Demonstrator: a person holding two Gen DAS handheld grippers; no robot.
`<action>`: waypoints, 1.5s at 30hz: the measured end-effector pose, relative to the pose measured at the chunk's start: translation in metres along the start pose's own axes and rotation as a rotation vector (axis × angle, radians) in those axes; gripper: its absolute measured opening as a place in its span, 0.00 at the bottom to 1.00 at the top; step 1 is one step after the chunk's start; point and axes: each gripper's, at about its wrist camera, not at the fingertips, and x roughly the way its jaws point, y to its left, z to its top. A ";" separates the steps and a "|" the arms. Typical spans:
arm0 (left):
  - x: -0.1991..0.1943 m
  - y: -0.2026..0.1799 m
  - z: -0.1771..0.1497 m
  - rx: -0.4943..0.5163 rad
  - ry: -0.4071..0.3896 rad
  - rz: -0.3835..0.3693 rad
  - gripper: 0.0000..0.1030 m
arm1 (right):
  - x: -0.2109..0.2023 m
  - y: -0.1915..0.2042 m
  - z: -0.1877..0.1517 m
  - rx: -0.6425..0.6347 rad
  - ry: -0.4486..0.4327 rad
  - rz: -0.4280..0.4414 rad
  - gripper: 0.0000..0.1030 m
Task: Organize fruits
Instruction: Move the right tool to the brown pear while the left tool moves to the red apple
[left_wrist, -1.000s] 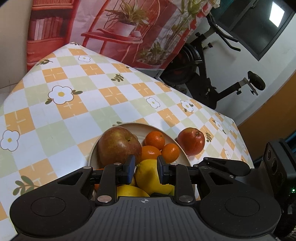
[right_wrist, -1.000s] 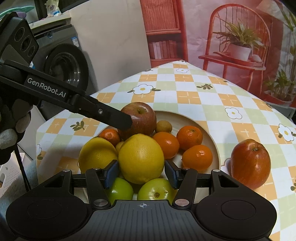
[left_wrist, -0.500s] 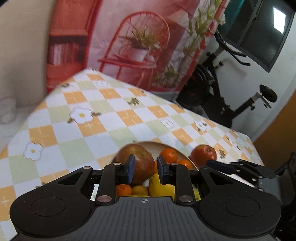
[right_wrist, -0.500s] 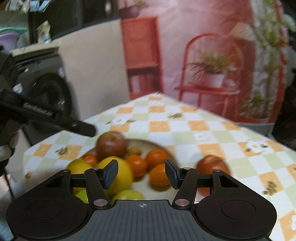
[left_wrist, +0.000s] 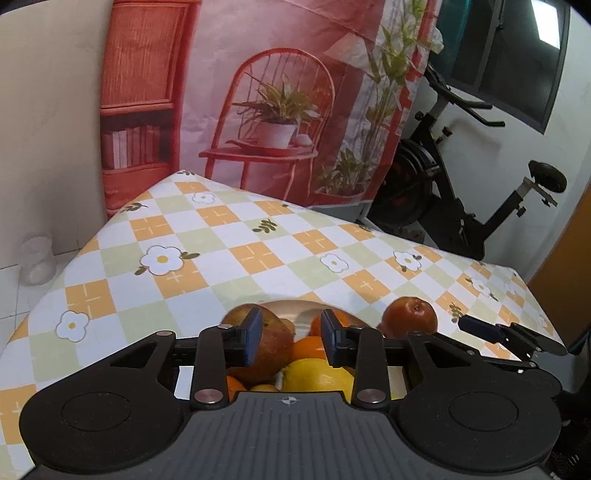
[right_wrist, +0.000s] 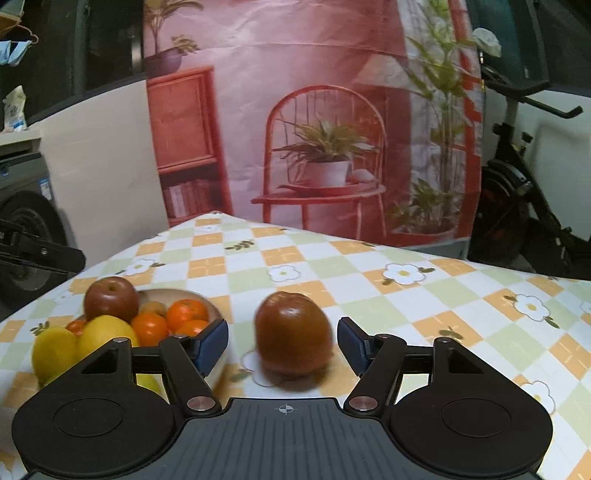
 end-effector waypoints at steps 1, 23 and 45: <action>0.000 -0.002 0.000 0.003 0.002 0.002 0.35 | 0.001 -0.003 -0.001 -0.003 0.002 0.000 0.60; 0.018 -0.033 0.005 0.058 0.054 0.065 0.35 | 0.018 -0.016 -0.008 -0.038 -0.042 0.022 0.60; 0.075 -0.066 0.034 0.066 0.129 -0.079 0.35 | 0.030 -0.014 -0.009 -0.046 0.012 0.039 0.60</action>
